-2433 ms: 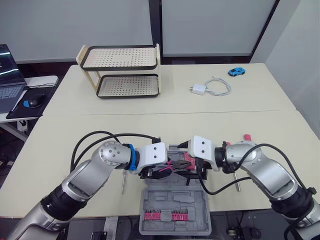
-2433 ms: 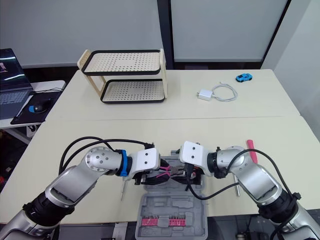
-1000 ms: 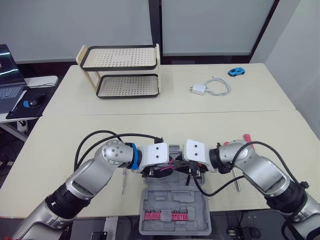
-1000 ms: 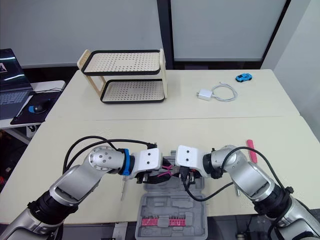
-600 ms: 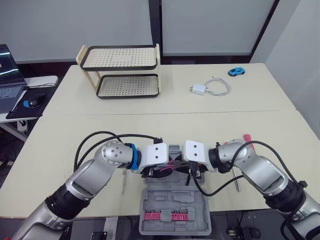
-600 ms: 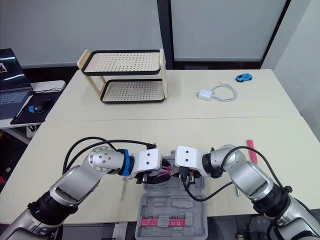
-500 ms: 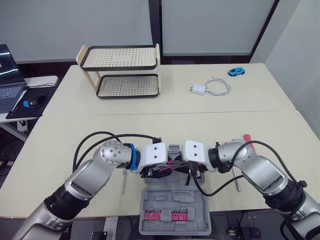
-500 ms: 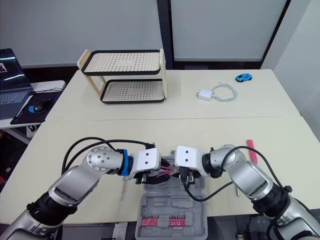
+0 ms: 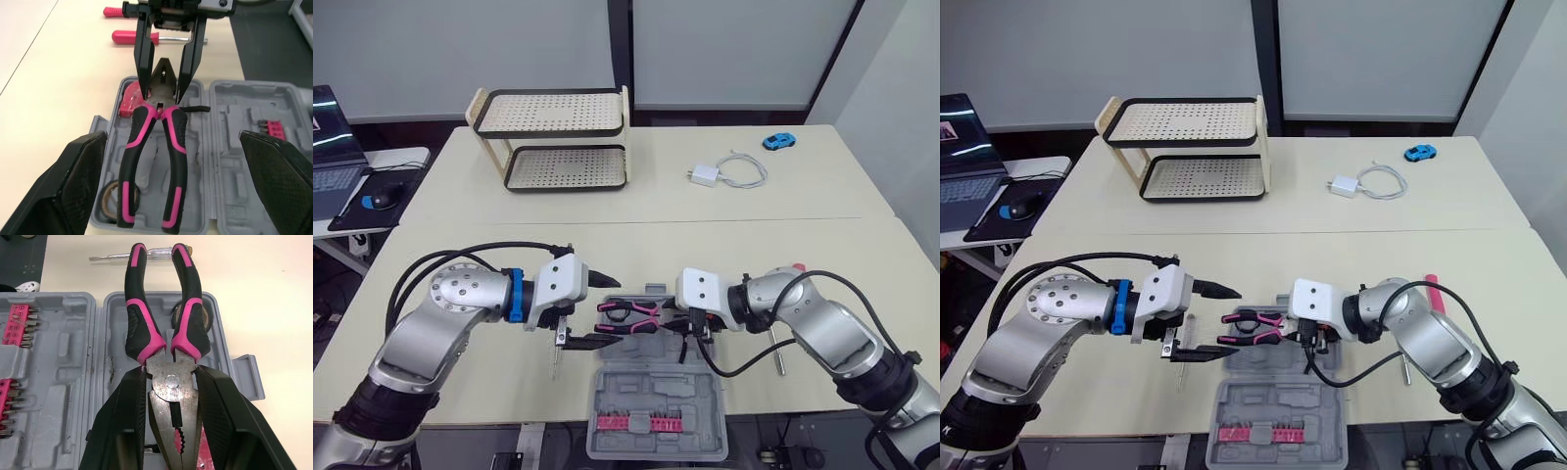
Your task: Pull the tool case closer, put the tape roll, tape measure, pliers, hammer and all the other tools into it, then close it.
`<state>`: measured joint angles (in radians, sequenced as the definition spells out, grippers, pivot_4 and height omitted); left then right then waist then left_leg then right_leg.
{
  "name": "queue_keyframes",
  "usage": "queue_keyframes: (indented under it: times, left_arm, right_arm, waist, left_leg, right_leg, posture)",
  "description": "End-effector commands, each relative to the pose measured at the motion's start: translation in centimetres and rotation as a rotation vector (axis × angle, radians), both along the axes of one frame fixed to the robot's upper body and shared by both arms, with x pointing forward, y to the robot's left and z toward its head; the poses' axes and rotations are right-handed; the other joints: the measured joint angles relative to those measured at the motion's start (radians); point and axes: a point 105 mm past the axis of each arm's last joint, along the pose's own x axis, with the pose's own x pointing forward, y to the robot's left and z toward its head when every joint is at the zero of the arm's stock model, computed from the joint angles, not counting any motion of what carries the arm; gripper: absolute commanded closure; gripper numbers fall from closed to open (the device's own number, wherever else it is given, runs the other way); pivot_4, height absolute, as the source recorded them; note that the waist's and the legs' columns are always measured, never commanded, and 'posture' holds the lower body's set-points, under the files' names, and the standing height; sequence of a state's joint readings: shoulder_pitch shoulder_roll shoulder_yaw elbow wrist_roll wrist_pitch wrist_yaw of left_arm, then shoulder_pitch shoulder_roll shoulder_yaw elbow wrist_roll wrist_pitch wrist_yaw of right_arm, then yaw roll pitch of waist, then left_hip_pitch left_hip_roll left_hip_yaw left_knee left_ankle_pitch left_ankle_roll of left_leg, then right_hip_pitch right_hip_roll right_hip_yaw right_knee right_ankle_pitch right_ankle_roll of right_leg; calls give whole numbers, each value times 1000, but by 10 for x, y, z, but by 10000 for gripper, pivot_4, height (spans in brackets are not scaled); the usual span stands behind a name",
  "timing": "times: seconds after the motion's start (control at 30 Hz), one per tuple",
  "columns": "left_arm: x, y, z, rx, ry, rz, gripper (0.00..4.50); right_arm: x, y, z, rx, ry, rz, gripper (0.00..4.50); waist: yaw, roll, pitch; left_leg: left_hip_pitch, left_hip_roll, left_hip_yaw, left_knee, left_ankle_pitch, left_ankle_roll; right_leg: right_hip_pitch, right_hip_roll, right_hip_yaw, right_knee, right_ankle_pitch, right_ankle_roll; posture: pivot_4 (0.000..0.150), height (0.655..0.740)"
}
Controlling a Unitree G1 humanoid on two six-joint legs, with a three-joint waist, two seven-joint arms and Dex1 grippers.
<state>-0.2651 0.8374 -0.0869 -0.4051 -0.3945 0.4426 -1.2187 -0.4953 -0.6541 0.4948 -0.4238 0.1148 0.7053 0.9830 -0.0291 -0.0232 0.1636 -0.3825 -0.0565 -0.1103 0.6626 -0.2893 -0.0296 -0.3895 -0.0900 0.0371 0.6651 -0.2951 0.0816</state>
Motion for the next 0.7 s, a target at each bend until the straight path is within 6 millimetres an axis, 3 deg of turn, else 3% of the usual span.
queue_keyframes:
  times: [0.03,0.23,0.37,0.53,0.7]
  left_arm:
    - [-9,13,12,-3,-34,-22,0]
    - [-25,35,23,-73,19,-8,0]
    - [-26,46,29,-165,-42,59,0]
    - [-45,69,13,-107,-38,59,0]
    - [-56,79,11,-140,11,76,0]
  right_arm:
    - [-3,2,12,27,-37,23,32415]
    - [-8,2,12,9,-30,27,32415]
    - [-10,0,12,-19,-27,23,32415]
    - [-14,1,9,-45,-14,15,32415]
    - [-19,2,8,-67,2,12,32415]
  waist:
    - [-1,0,0]
    - [-4,1,0]
    - [-2,1,0]
    - [-2,1,0]
    - [-1,1,1]
  left_leg:
    - [0,0,0,0,0,0]
    - [0,1,0,-1,-1,1]
    - [0,1,0,-1,-1,2]
    - [0,1,0,-1,-1,2]
    - [0,1,0,-1,-2,3]
  right_leg:
    - [0,0,0,0,0,0]
    - [-1,0,0,0,0,0]
    - [0,0,0,0,0,0]
    - [-1,0,0,0,0,0]
    - [0,0,0,-1,0,0]
  posture:
    - [1500,7400]
    - [1500,7400]
    - [1500,7400]
    - [1500,7400]
    - [1500,7400]
